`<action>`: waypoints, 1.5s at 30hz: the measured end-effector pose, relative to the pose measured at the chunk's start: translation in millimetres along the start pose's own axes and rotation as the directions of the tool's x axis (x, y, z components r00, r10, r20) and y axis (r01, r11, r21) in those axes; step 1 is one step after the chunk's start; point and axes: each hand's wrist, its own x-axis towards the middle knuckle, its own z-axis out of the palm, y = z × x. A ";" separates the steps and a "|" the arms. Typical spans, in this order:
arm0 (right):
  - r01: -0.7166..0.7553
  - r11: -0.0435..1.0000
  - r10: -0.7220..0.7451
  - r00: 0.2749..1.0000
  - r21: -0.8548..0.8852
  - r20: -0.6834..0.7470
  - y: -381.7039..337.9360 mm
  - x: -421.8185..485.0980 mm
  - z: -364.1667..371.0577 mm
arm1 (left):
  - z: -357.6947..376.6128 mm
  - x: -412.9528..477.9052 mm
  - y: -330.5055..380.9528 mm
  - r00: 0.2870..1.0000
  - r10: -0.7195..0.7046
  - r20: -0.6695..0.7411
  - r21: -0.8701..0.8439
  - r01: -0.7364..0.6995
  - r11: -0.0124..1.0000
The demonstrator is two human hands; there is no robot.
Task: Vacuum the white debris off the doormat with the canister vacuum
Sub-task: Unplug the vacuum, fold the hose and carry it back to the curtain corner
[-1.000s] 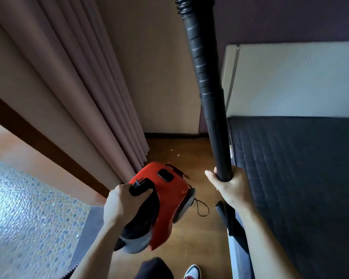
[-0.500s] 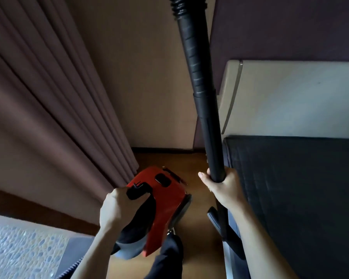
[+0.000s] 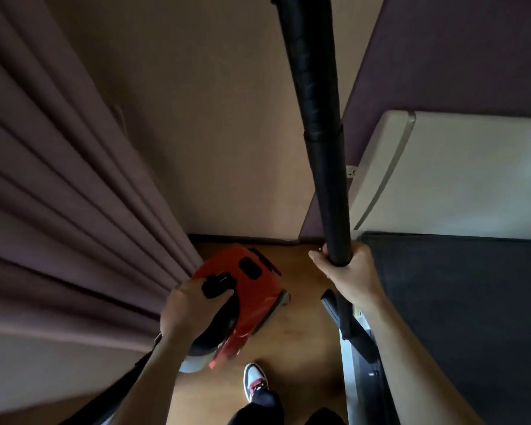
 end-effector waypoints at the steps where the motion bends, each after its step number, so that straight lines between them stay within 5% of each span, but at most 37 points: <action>1: -0.008 1.000 0.008 1.000 0.009 -0.005 3.6 8.7 2.3 | 1.8 10.3 1.2 1.000 0.004 0.007 0.013 -0.004 1.000; 14: -0.069 0.997 0.065 0.986 0.021 0.154 58.5 82.7 21.9 | 43.8 87.8 24.2 0.999 0.025 0.037 0.068 -0.027 0.997; 24: -0.113 0.992 0.107 0.988 0.052 0.109 139.0 127.2 33.0 | 106.7 120.3 12.2 0.986 0.098 0.136 0.098 -0.112 0.989; 37: -0.003 1.000 0.003 0.998 -0.003 0.064 335.0 185.4 139.5 | 354.8 284.4 -110.7 0.881 0.251 0.400 0.175 -0.343 0.923; 45: 0.195 0.981 -0.196 0.980 0.020 0.045 431.4 197.7 173.1 | 462.7 351.1 -164.1 0.816 0.342 0.466 0.212 -0.478 0.852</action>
